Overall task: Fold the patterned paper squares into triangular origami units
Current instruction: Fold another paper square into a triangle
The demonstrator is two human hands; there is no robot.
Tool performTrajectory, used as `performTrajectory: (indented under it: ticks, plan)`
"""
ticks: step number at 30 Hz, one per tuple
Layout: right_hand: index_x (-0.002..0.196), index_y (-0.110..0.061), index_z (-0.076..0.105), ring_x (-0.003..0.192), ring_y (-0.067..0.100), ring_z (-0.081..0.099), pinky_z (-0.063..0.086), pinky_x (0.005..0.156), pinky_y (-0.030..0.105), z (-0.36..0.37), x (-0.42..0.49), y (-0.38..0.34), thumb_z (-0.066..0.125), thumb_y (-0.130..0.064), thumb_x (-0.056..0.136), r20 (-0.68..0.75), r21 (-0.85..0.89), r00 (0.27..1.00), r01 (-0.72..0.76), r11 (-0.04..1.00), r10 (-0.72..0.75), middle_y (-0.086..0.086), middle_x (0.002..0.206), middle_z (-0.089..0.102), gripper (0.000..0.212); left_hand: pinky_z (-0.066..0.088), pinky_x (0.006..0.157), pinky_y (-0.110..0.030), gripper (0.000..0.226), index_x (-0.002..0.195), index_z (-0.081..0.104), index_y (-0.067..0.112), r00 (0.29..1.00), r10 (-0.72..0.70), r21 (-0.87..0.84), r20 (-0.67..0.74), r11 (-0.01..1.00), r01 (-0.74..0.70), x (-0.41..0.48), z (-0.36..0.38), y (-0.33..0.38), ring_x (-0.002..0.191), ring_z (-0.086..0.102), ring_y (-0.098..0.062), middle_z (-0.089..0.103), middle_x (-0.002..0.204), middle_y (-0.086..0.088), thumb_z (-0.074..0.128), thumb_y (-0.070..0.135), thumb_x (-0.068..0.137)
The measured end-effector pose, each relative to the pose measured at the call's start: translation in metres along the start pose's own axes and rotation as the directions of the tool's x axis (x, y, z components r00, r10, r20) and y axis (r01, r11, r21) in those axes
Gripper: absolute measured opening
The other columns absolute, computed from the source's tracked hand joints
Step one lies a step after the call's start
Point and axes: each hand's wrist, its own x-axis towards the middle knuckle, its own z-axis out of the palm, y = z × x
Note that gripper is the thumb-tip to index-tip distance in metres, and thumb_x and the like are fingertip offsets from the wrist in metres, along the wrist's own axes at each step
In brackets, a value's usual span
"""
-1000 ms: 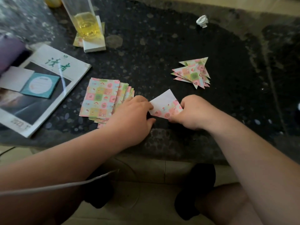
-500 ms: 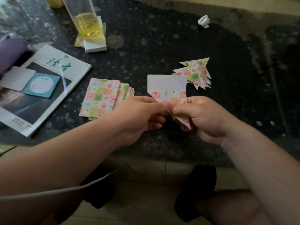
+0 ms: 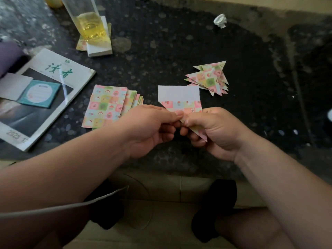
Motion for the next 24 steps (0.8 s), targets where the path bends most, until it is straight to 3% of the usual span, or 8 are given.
performTrajectory:
  ticks: [5, 8, 10, 15, 18, 21, 24]
  plan:
    - [0.079, 0.001, 0.067, 0.050, 0.012, 0.047, 0.032, 0.040, 0.019, -0.003, -0.004, -0.005, 0.061, 0.000, 0.092, 0.001, 0.013, 1.000, -0.025, 1.000, 0.025, 0.013, 0.066, 0.065, 0.015, 0.048, 0.049, -0.021, 0.013, 0.080, 0.068, 0.006, 1.000, -0.017, -0.029, 0.009, 0.999, 0.017, -0.001, 0.000, 0.003, 0.055, 0.056, -0.008, 0.064, 0.068, -0.005, 0.068, 0.008, 0.092]
    - [0.057, -0.007, 0.067, 0.049, 0.012, 0.045, 0.029, 0.039, 0.019, -0.007, -0.006, -0.004, 0.061, 0.003, 0.091, -0.003, -0.003, 1.000, -0.009, 1.000, 0.009, 0.013, 0.064, 0.063, 0.036, 0.047, 0.050, -0.019, 0.012, 0.080, 0.066, 0.009, 0.999, -0.016, -0.051, -0.040, 0.999, 0.014, -0.001, -0.003, 0.008, 0.053, 0.053, -0.007, 0.061, 0.065, -0.001, 0.069, 0.009, 0.092]
    - [0.053, -0.009, 0.069, 0.049, 0.012, 0.045, 0.029, 0.039, 0.018, -0.011, -0.009, -0.003, 0.061, 0.003, 0.090, -0.006, -0.011, 1.000, 0.004, 1.000, -0.004, 0.013, 0.064, 0.063, 0.040, 0.048, 0.050, -0.018, 0.010, 0.083, 0.065, 0.011, 0.996, -0.009, -0.072, -0.087, 0.997, 0.003, 0.002, -0.009, 0.016, 0.052, 0.052, -0.005, 0.060, 0.065, 0.000, 0.069, 0.011, 0.091]
    - [0.070, -0.001, 0.071, 0.049, 0.015, 0.049, 0.036, 0.039, 0.019, -0.032, -0.014, -0.004, 0.060, 0.003, 0.089, -0.033, -0.062, 0.999, 0.025, 0.998, -0.027, 0.018, 0.069, 0.068, 0.022, 0.048, 0.049, -0.017, 0.008, 0.085, 0.066, 0.012, 0.989, 0.020, -0.081, -0.147, 0.996, -0.032, 0.005, -0.031, 0.031, 0.053, 0.050, -0.005, 0.058, 0.066, 0.002, 0.067, 0.013, 0.093]
    - [0.083, -0.001, 0.072, 0.056, 0.017, 0.056, 0.045, 0.044, 0.022, -0.034, -0.016, -0.006, 0.070, -0.005, 0.081, -0.015, -0.092, 0.999, 0.026, 0.995, -0.028, 0.019, 0.078, 0.074, 0.005, 0.048, 0.050, -0.016, 0.011, 0.083, 0.065, 0.013, 0.993, 0.024, -0.067, -0.118, 0.997, -0.032, 0.003, -0.029, 0.026, 0.053, 0.049, -0.005, 0.058, 0.065, 0.002, 0.066, 0.013, 0.094]
    - [0.093, -0.004, 0.074, 0.067, 0.017, 0.063, 0.052, 0.058, 0.028, -0.026, -0.014, -0.006, 0.076, -0.026, 0.065, 0.098, -0.053, 0.995, -0.003, 0.999, 0.008, 0.020, 0.091, 0.076, 0.035, 0.047, 0.050, -0.017, 0.013, 0.082, 0.065, 0.012, 0.995, 0.042, -0.034, -0.089, 0.998, -0.046, 0.000, -0.019, 0.018, 0.053, 0.051, -0.006, 0.059, 0.064, 0.001, 0.066, 0.011, 0.094]
    - [0.081, -0.005, 0.071, 0.062, 0.014, 0.059, 0.047, 0.054, 0.025, -0.010, -0.012, -0.003, 0.075, -0.020, 0.078, 0.082, -0.099, 0.997, 0.020, 0.995, -0.012, 0.013, 0.078, 0.073, 0.016, 0.049, 0.051, -0.020, 0.016, 0.076, 0.065, 0.009, 0.996, 0.069, 0.008, -0.064, 0.998, -0.069, -0.002, -0.012, 0.011, 0.053, 0.054, -0.008, 0.063, 0.065, -0.003, 0.069, 0.008, 0.092]
